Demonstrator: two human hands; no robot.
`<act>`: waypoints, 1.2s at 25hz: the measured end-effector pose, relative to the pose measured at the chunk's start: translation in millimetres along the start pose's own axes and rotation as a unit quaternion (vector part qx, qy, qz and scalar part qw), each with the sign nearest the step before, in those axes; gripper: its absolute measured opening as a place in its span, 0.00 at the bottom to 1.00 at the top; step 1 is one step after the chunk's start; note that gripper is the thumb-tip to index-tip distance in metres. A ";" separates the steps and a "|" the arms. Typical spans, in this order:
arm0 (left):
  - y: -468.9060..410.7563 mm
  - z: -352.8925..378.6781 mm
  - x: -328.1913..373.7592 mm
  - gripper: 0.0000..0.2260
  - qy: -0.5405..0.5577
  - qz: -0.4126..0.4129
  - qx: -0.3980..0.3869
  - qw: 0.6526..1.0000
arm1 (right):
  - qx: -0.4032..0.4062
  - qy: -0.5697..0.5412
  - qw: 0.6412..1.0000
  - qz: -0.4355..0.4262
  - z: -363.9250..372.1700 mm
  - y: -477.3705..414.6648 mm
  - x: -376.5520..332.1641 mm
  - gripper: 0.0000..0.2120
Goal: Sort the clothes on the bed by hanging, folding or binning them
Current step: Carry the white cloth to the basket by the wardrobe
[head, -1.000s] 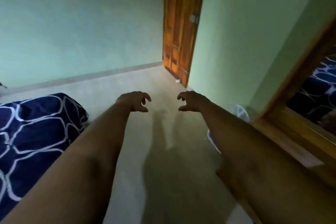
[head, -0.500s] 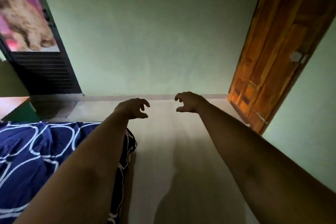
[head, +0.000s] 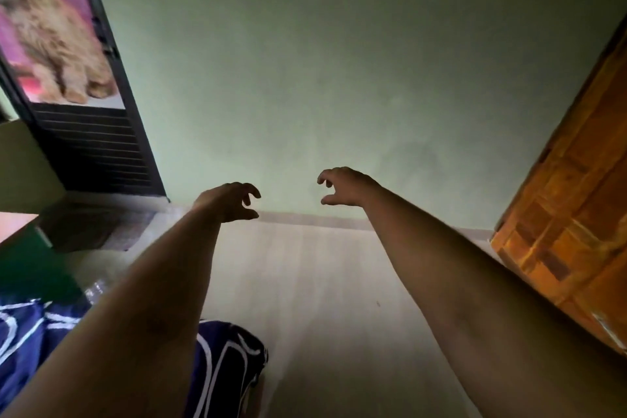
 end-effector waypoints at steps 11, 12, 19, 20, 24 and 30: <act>-314.4 -133.9 -168.4 0.20 0.041 -0.091 0.117 0.988 | 0.037 0.032 0.985 -0.168 -10.4 -448.2 -5.8 0.22; -326.4 -148.4 -192.0 0.20 0.045 -0.112 0.133 0.984 | 0.033 0.042 0.979 -0.199 -14.5 -487.2 -25.9 0.22; -290.5 -239.4 -394.0 0.20 0.056 -0.308 0.249 0.917 | 0.043 0.047 0.914 -0.400 -20.8 -667.3 -250.8 0.21; -275.4 -248.1 -431.3 0.20 0.059 -0.338 0.253 0.905 | 0.039 0.047 0.902 -0.428 -18.1 -683.0 -290.8 0.22; -211.3 -285.2 -551.3 0.19 0.104 -0.424 0.303 0.847 | 0.025 0.052 0.859 -0.509 -4.3 -741.9 -448.4 0.23; -73.6 -329.3 -688.8 0.19 0.119 -0.564 0.382 0.722 | 0.005 0.069 0.774 -0.630 12.6 -765.1 -705.2 0.23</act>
Point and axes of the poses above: each hand's wrist, its own y-axis away from the middle knuckle, its own z-axis out of the palm, x = y × z, the point moved 10 cm from there along -y, towards the middle knuckle, and after that the axes turned 15 degrees about y, right-handed, at the moved point
